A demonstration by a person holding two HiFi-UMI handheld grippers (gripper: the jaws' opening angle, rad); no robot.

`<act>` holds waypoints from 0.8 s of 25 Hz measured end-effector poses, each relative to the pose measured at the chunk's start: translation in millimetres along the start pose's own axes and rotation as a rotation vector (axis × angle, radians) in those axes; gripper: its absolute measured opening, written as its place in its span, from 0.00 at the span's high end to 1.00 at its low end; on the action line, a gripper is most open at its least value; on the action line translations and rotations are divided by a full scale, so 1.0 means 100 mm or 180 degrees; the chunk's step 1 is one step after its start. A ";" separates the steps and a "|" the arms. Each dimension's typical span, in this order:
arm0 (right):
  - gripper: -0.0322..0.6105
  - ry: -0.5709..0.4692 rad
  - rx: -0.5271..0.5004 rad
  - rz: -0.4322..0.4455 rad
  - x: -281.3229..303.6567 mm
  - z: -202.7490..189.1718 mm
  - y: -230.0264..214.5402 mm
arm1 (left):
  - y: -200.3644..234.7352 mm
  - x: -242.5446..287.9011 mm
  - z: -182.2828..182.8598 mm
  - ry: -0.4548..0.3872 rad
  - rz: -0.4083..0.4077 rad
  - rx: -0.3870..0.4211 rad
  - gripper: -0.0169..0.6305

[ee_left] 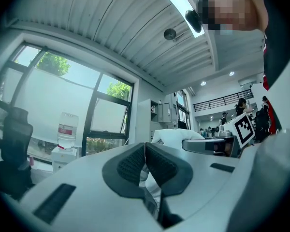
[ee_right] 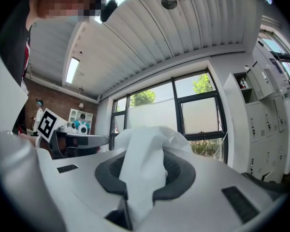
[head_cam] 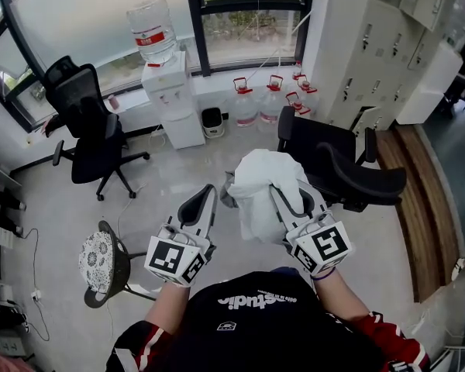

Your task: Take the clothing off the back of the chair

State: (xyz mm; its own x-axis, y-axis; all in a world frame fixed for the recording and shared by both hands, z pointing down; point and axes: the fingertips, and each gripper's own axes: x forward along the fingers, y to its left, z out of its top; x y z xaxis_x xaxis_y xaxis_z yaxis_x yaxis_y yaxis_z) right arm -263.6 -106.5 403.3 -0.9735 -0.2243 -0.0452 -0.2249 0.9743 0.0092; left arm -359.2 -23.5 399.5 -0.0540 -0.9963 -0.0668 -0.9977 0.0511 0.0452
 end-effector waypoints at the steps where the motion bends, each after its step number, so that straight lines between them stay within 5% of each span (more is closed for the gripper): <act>1: 0.79 0.0017 0.0006 -0.0004 0.00 -0.01 0.00 | 0.00 0.00 0.01 0.0000 0.0009 0.0010 0.93; 20: 0.79 0.0161 -0.0034 0.0096 0.13 -0.10 0.19 | 0.11 -0.17 -0.06 0.0042 0.0125 -0.0013 0.94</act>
State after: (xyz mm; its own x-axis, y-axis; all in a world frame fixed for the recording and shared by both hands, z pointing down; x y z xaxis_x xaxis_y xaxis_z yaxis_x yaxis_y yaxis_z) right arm -281.2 -91.2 413.2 -0.9806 -0.1958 0.0059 -0.1956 0.9805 0.0206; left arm -369.0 -6.2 407.1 -0.0925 -0.9944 -0.0519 -0.9946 0.0898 0.0516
